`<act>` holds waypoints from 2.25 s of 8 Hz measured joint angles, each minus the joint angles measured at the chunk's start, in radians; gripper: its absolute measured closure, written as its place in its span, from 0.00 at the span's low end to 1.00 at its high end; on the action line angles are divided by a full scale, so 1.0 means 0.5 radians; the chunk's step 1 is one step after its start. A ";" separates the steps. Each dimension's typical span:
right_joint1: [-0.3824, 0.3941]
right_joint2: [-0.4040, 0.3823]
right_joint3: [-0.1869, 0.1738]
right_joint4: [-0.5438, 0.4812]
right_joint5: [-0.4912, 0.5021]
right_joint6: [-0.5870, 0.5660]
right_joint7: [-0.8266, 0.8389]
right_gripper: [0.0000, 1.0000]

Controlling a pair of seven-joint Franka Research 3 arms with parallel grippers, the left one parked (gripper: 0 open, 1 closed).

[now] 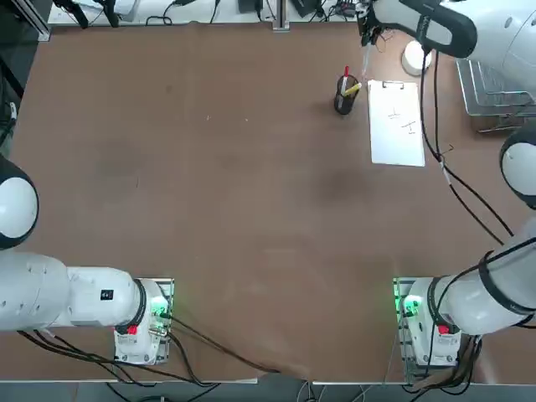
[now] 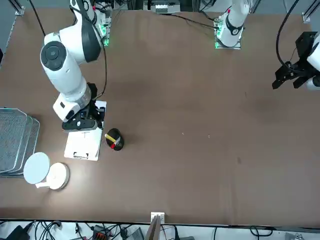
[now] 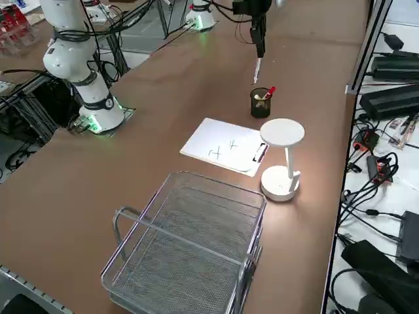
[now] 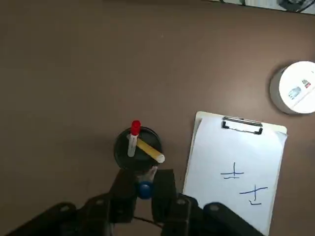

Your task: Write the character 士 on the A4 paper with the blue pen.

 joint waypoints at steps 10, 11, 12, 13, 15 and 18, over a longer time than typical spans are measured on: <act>0.076 0.273 0.003 -0.034 -0.003 0.266 0.106 0.80; 0.077 0.288 0.003 -0.052 -0.016 0.277 0.107 0.80; 0.080 0.306 0.003 -0.067 -0.041 0.286 0.108 0.80; 0.083 0.320 0.003 -0.082 -0.060 0.293 0.110 0.80; 0.087 0.335 0.003 -0.113 -0.072 0.298 0.112 0.81; 0.093 0.380 0.003 -0.151 -0.085 0.385 0.133 0.81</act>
